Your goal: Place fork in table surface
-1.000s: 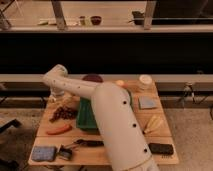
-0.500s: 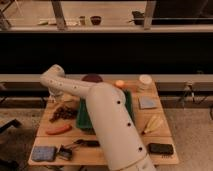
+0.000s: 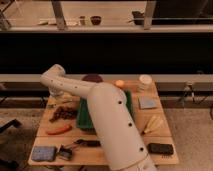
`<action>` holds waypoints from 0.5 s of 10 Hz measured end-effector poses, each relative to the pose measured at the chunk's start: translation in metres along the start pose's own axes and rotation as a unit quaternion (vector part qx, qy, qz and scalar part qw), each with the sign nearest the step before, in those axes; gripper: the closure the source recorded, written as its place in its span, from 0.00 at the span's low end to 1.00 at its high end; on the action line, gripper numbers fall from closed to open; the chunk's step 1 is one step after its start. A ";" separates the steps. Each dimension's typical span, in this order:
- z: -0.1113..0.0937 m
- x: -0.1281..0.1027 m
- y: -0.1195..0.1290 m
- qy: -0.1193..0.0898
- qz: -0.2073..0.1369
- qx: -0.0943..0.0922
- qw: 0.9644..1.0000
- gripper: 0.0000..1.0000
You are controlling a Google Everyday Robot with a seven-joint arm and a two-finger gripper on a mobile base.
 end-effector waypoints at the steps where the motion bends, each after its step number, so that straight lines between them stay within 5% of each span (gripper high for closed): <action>1: -0.002 -0.001 0.000 -0.003 0.000 0.001 1.000 0.20; 5: -0.035 -0.002 -0.007 -0.016 -0.003 0.022 1.000 0.20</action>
